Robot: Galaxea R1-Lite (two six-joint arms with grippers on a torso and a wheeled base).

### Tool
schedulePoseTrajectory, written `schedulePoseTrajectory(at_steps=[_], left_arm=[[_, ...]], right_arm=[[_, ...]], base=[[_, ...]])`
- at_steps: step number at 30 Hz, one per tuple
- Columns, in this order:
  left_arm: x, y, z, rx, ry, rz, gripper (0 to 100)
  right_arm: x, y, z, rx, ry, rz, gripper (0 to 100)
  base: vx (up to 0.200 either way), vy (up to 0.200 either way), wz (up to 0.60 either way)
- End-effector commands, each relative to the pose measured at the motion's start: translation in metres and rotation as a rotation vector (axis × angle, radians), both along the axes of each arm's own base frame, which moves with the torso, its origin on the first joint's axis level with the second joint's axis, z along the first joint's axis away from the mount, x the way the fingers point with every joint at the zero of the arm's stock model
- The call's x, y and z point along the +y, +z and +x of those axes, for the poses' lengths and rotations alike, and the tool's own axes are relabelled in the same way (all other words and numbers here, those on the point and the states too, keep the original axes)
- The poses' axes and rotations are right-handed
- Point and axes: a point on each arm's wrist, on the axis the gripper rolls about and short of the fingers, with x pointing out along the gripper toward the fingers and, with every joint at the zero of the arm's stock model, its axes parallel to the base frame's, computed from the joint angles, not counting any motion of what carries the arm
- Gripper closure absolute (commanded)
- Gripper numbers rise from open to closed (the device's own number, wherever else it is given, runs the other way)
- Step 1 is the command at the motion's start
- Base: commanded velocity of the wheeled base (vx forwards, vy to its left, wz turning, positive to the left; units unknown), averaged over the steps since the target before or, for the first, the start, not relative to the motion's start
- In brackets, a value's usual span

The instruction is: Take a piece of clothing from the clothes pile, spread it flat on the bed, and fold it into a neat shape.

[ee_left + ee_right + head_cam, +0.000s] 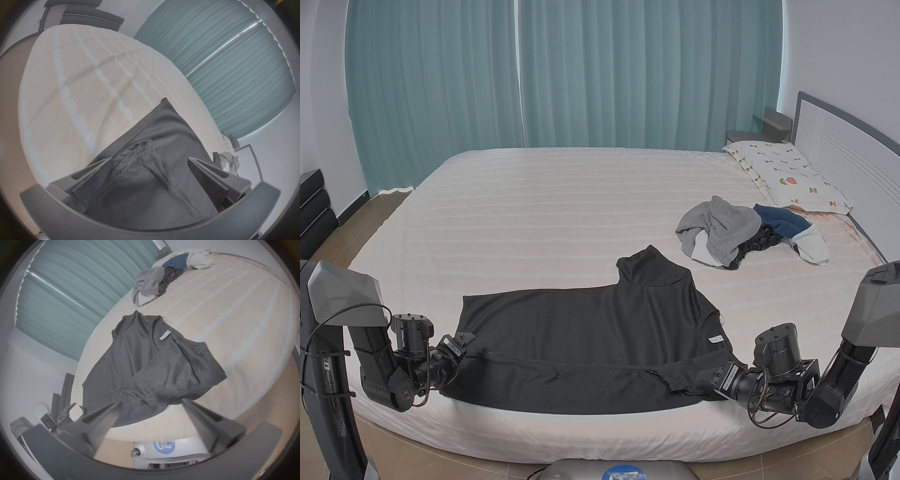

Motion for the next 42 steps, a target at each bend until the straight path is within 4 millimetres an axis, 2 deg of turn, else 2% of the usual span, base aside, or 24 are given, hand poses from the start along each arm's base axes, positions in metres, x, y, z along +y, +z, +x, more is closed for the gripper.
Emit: schedulePoseTrajectory(at_steps=[1, 7, 14, 16, 20, 24, 28, 35, 41, 42], left_arm=[[0.000, 0.000, 0.000, -0.001, 0.001, -0.001, 0], [0.000, 0.000, 0.000, 0.000, 0.000, 0.001, 0], [0.000, 0.000, 0.000, 0.000, 0.001, -0.001, 0], [0.000, 0.000, 0.000, 0.000, 0.000, 0.001, 0], [0.000, 0.000, 0.000, -0.001, 0.000, 0.001, 0], [0.000, 0.000, 0.000, 0.000, -0.001, 0.002, 0], [0.000, 0.000, 0.000, 0.000, 0.000, 0.001, 0], [-0.003, -0.002, 0.001, 0.003, -0.011, 0.006, 0], [-0.007, -0.004, 0.001, 0.012, -0.027, 0.015, 0], [-0.006, -0.004, 0.001, 0.010, -0.025, 0.013, 0]], right_arm=[[-0.004, -0.001, 0.000, -0.005, 0.007, -0.034, 0], [-0.016, 0.013, 0.007, -0.066, -0.030, -0.012, 0], [-0.010, 0.004, 0.027, -0.073, -0.072, 0.063, 0], [-0.009, 0.000, 0.029, -0.071, -0.074, 0.102, 0], [-0.013, -0.020, 0.040, -0.067, -0.080, 0.164, 0], [-0.018, -0.038, 0.044, -0.047, -0.091, 0.156, 0], [-0.025, -0.046, 0.047, -0.031, -0.105, 0.137, 0], [-0.033, -0.040, 0.049, -0.062, -0.133, 0.152, 0], [-0.044, -0.031, 0.054, -0.107, -0.207, 0.228, 0], [-0.051, -0.026, 0.057, -0.136, -0.230, 0.287, 0]], base=[[0.000, 0.000, 0.00], [0.000, 0.000, 0.00], [0.000, 0.000, 0.00], [0.000, 0.000, 0.00], [0.000, 0.000, 0.00], [0.000, 0.000, 0.00], [0.000, 0.000, 0.00], [0.000, 0.000, 0.00], [0.000, 0.000, 0.00], [0.000, 0.000, 0.00]])
